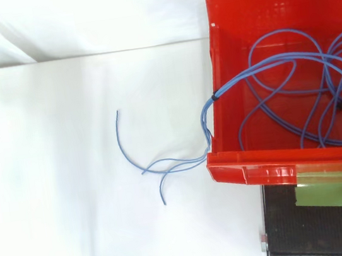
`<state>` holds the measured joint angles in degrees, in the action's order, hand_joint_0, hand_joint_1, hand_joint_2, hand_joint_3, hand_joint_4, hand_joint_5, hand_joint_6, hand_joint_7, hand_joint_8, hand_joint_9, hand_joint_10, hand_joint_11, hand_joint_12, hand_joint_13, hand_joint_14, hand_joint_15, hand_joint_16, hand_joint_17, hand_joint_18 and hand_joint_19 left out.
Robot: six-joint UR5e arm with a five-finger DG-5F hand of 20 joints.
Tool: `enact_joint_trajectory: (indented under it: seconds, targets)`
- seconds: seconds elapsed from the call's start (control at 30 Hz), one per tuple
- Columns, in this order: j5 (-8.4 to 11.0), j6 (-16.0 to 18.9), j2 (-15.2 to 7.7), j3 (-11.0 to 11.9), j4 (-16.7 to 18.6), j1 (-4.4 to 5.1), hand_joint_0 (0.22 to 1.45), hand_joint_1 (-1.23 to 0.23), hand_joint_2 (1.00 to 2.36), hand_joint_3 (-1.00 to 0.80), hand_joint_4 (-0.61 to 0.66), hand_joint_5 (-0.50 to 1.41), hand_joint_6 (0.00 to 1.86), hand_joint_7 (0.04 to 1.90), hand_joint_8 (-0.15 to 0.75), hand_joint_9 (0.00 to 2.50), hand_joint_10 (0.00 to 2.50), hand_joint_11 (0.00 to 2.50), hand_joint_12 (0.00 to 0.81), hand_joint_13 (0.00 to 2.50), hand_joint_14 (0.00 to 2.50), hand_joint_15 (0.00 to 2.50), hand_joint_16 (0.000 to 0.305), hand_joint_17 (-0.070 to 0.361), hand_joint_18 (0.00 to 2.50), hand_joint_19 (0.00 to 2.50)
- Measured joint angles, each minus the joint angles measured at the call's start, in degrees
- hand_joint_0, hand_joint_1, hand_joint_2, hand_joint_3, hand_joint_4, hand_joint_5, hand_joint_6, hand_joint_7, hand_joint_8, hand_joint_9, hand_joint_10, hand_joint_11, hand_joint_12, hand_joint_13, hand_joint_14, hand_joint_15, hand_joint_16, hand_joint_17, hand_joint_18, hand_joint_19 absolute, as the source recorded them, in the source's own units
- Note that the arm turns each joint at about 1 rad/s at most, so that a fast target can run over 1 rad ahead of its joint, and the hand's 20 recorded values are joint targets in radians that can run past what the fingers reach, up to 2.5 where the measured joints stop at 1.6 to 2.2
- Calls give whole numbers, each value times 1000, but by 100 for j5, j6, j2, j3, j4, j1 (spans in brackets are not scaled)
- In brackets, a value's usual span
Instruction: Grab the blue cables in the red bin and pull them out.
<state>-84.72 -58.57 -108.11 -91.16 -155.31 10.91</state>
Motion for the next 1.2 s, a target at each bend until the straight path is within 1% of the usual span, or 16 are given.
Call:
enact_joint_trajectory:
  seconds: [0.03,0.1,0.13,0.23,0.33,0.37,0.43,0.57,0.8,0.9,1.03,1.2]
  targets:
    - [-126,-45,-116,0,59,0,765,-766,1000,-1000,198,275,5,179,218,97,0,63,319,0,6,200,50,113,0,304]
    - [-349,-112,-264,0,207,-1,765,-766,1000,-1000,199,278,5,178,219,103,2,71,319,0,5,200,50,113,0,311]
    - [-508,-154,-332,1,315,-4,766,-766,1000,-1000,203,281,6,180,220,107,1,78,319,0,6,205,50,113,0,306]
    - [-864,-263,-411,1,448,-19,767,-766,1000,-1000,204,286,5,186,221,116,2,83,319,0,5,198,50,113,0,307]
    - [-1093,-347,-437,-1,403,-32,770,-765,1000,-1000,204,293,5,184,223,126,2,95,319,0,5,205,50,113,0,307]
    - [-1129,-365,-440,-1,375,-35,771,-765,1000,-1000,207,296,5,187,223,129,2,90,318,0,5,203,50,113,0,313]
    - [-1172,-410,-445,0,303,-38,772,-765,1000,-1000,207,297,5,184,224,131,1,96,319,0,5,203,50,113,0,315]
    - [-1193,-506,-445,1,228,-40,773,-764,1000,-1000,209,299,5,188,226,141,2,107,318,0,6,205,50,113,0,308]
    - [-1195,-683,-448,1,231,-38,773,-764,1000,-1000,209,298,5,188,226,146,2,113,318,0,6,205,50,113,0,309]
    - [-1171,-957,-447,1,319,-40,774,-763,1000,-1000,209,298,5,189,227,151,3,123,318,0,6,205,50,113,0,313]
    - [-1121,-1447,-447,2,410,-43,774,-763,1000,-1000,213,296,6,192,230,167,2,143,318,0,7,206,50,113,0,312]
    - [-1066,-2192,-447,2,593,-45,775,-763,1000,-1000,215,300,6,194,232,177,4,158,317,0,6,208,50,112,0,306]
